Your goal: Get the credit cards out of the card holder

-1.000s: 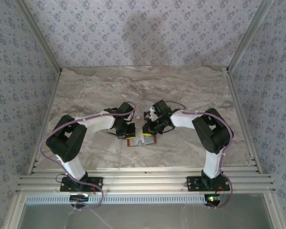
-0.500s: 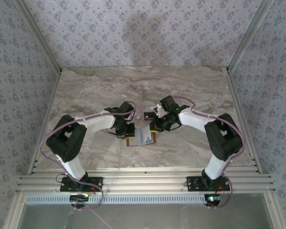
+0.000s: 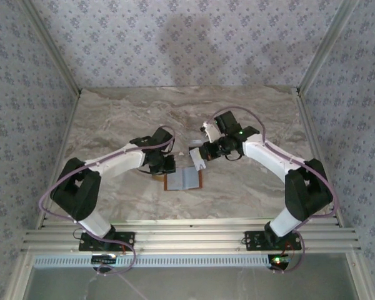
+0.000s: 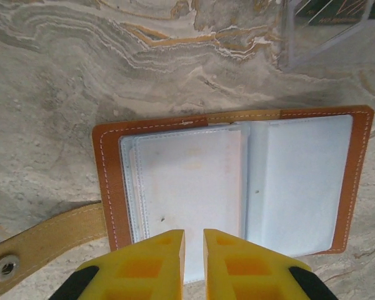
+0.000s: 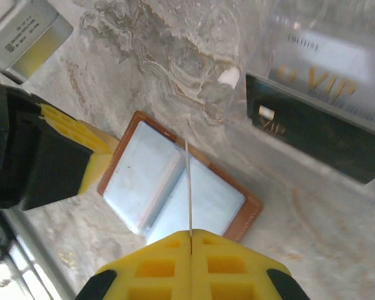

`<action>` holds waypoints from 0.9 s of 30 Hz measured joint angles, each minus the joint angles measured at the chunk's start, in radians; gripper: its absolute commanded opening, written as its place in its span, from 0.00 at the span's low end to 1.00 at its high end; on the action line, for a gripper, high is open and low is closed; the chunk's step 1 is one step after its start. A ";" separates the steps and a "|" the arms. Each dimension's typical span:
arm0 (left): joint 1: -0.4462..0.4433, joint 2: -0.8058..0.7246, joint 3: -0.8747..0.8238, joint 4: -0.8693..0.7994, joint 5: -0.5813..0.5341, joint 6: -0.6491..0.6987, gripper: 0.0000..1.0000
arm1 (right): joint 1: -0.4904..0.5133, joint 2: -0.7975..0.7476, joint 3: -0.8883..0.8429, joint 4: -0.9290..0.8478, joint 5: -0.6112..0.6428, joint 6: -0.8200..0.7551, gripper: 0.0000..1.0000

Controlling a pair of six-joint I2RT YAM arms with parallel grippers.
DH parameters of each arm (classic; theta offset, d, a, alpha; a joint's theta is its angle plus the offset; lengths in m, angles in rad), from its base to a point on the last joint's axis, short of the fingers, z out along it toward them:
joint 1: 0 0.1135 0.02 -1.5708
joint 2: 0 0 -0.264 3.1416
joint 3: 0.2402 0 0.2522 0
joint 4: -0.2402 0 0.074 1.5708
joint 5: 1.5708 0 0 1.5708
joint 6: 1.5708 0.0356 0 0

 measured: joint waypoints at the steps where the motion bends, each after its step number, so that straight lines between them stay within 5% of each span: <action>1: 0.000 -0.007 -0.003 0.000 -0.003 0.000 0.17 | 0.000 0.000 0.021 -0.011 0.011 -0.071 0.00; 15: 0.027 -0.085 -0.098 -0.002 -0.027 -0.003 0.17 | -0.005 0.185 0.440 -0.259 0.202 -0.939 0.00; 27: 0.046 -0.121 -0.140 -0.002 -0.029 -0.011 0.17 | -0.006 0.445 0.755 -0.505 0.230 -1.106 0.00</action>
